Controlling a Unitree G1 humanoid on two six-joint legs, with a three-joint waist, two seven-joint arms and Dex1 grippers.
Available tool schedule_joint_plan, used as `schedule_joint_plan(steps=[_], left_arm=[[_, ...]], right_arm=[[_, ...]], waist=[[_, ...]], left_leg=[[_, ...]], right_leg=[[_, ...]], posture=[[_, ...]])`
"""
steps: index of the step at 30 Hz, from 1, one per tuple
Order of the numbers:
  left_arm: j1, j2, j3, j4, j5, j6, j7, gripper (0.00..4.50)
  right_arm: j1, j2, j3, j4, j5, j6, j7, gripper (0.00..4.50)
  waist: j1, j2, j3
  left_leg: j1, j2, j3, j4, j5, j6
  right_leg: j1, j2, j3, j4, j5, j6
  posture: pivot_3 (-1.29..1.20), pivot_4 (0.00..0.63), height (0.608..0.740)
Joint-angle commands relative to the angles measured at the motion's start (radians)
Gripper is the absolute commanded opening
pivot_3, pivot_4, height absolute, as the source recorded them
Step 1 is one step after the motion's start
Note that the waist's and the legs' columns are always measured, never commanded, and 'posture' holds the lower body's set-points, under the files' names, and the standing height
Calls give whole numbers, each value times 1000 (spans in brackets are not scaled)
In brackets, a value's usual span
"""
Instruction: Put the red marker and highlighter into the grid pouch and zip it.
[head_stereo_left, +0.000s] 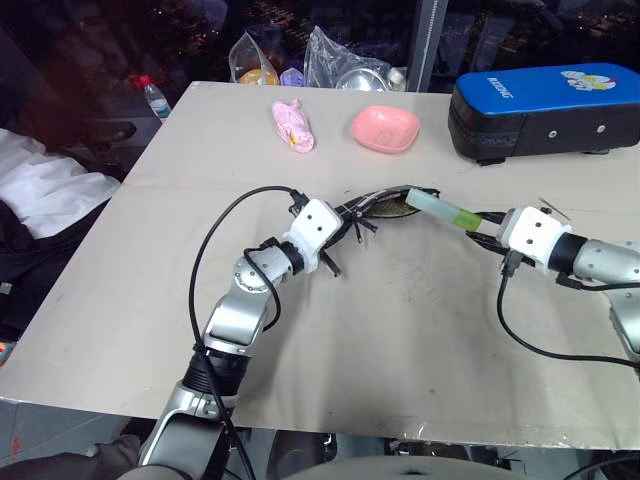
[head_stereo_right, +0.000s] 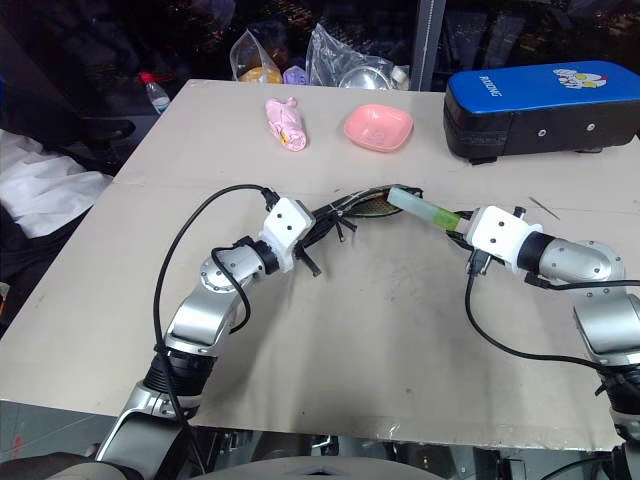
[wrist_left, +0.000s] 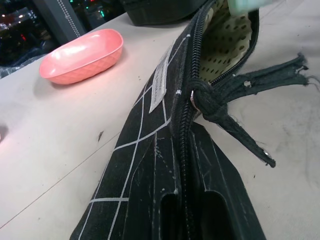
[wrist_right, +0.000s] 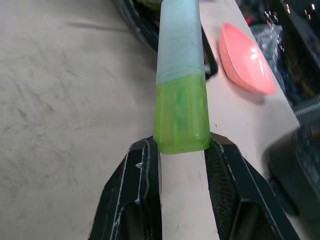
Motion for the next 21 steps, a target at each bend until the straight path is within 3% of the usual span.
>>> schedule_joint_plan(steps=[1, 9, 15, 21], left_arm=[[-14, -1, 0, -24, -5, -25, -1, 0], [-22, 1, -33, -21, 16, -42, -16, 0], [-15, -15, -37, -23, 9, -34, -11, 0], [-7, -2, -22, -16, 9, -39, -9, 0]], right_arm=[[-50, -15, 21, 1, -58, -68, -1, 691], [-182, 7, 127, 39, -245, -101, -34, 691], [-169, 70, 136, 10, -221, 14, -18, 691], [-150, 52, 95, 21, -149, 47, 39, 691]], waist=[[0, 0, 0], [0, 0, 0], [3, 0, 0], [1, 0, 0]], left_leg=[[0, 0, 0, 0, 0, 0], [0, 0, 1, 1, 0, 0], [0, 0, 1, 1, 0, 0], [0, 0, 1, 1, 0, 0]], right_leg=[[0, 0, 0, 0, 0, 0], [0, 0, 0, 0, 0, 0], [0, 0, 0, 0, 0, 0], [0, 0, 0, 0, 0, 0]], posture=[[0, 150, 725], [0, 150, 725], [0, 150, 725], [0, 150, 725]])
